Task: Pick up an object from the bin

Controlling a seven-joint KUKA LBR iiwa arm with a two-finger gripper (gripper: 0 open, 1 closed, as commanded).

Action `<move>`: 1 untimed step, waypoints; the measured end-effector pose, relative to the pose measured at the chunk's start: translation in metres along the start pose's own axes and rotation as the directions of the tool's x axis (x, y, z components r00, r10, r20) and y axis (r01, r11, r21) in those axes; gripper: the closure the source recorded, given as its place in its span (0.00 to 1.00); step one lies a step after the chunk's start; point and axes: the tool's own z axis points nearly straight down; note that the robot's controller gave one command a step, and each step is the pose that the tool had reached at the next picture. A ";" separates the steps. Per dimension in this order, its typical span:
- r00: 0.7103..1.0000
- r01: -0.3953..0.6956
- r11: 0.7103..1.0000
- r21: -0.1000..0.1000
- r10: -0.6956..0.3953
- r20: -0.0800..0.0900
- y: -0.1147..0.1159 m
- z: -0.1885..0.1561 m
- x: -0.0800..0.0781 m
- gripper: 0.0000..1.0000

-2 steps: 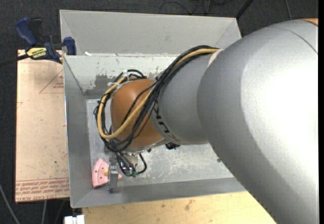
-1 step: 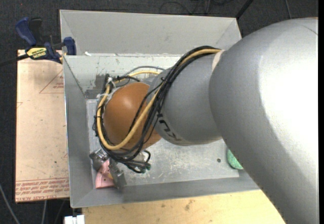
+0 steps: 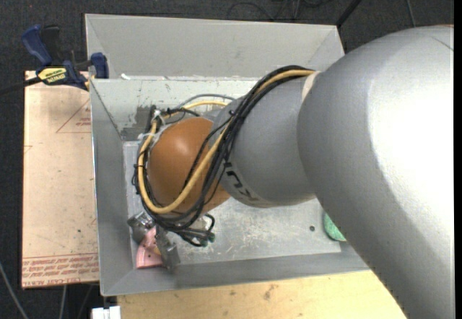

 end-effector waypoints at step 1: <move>0.999 0.047 0.999 -0.004 -0.047 -0.014 -0.018 -0.004 0.003 1.00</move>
Offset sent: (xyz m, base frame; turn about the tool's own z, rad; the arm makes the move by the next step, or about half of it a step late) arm 0.0153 -0.0271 0.1308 -0.0518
